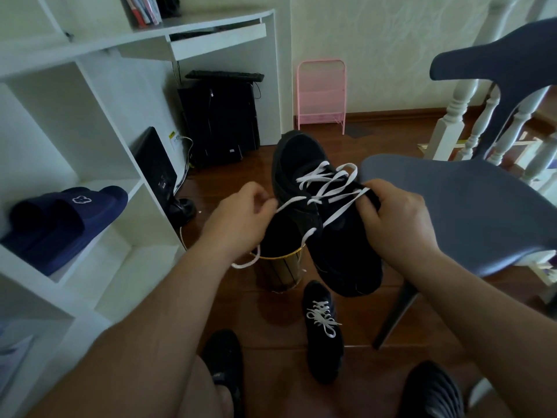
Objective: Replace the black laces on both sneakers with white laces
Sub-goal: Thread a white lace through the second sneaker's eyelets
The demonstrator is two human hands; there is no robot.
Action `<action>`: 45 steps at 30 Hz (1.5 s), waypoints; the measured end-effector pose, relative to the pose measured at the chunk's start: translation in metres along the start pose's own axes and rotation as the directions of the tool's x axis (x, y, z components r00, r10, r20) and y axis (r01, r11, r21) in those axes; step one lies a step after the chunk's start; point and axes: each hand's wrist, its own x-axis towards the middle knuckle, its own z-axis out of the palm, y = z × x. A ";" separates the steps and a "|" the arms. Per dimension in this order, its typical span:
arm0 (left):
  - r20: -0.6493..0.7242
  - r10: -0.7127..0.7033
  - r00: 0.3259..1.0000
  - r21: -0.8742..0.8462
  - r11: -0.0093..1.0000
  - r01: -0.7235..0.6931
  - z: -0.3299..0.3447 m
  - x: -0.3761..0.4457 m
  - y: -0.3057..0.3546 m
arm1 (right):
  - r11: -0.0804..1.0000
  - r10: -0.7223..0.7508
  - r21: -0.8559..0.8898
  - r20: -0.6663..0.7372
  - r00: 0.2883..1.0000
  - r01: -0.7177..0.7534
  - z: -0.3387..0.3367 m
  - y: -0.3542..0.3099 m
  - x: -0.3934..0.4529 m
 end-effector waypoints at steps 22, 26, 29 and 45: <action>0.137 -0.099 0.986 -0.033 0.994 0.105 -0.005 0.003 -0.007 | 0.996 0.090 0.004 0.096 0.991 -0.091 0.001 0.001 0.005; -0.055 -0.009 0.998 -0.344 0.939 -0.010 -0.003 -0.005 0.017 | 0.936 0.270 0.143 0.301 0.915 -0.323 0.000 0.006 0.010; -0.099 0.129 0.987 -0.412 0.897 -0.159 0.010 -0.017 0.034 | 0.794 0.304 0.347 0.484 0.820 -0.499 0.004 0.004 0.004; -0.144 0.159 0.977 -0.261 0.946 -0.193 0.029 -0.020 0.040 | 0.487 0.268 0.627 0.556 0.787 -0.608 0.009 -0.022 -0.002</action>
